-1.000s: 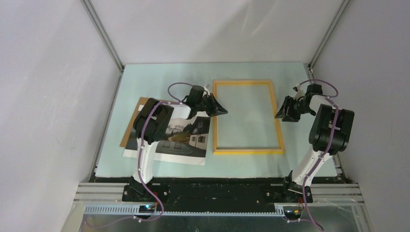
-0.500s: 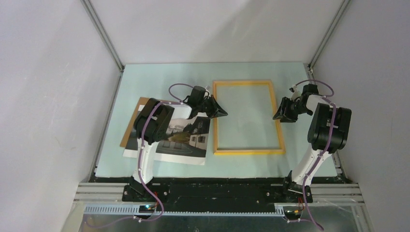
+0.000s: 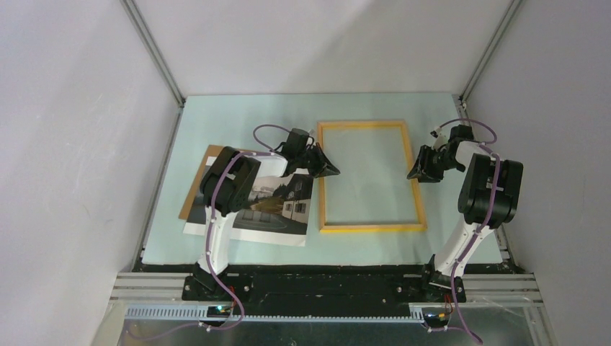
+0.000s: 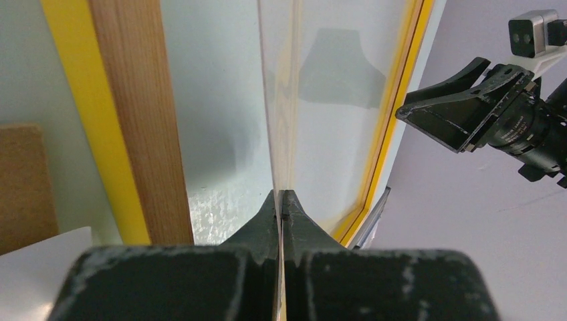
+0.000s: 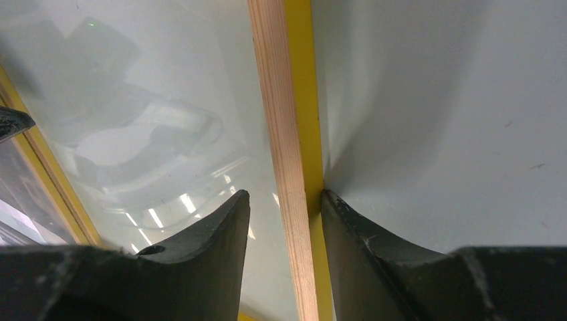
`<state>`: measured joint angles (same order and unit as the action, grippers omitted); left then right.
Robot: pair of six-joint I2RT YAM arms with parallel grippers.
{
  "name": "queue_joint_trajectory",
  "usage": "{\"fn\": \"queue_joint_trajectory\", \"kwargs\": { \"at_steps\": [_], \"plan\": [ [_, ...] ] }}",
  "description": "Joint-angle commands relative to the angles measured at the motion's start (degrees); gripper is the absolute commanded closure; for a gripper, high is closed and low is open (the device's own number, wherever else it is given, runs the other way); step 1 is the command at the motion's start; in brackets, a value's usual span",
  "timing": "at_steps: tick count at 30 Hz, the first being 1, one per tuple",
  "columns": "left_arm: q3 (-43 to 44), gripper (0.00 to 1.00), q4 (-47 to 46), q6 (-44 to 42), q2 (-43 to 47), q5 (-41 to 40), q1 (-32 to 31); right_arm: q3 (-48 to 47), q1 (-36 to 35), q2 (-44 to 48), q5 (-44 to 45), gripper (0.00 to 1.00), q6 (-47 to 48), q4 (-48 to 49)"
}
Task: Put the photo into the frame
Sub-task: Place the photo frame item in the photo frame.
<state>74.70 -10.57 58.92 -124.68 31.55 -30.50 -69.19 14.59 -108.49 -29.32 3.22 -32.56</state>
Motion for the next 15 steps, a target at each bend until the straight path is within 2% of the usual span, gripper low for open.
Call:
{"fn": "queue_joint_trajectory", "kwargs": {
  "at_steps": [1,15],
  "plan": [
    [1.50,1.00,4.42,-2.45,3.78,-0.27,-1.64,0.18,-0.44,-0.47,0.52,0.52,0.41,-0.37],
    [2.38,1.00,9.37,-4.86,4.75,-1.25,-1.62,0.19,0.59,-1.61,-1.31,0.53,1.49,-0.87]
  ]
}}
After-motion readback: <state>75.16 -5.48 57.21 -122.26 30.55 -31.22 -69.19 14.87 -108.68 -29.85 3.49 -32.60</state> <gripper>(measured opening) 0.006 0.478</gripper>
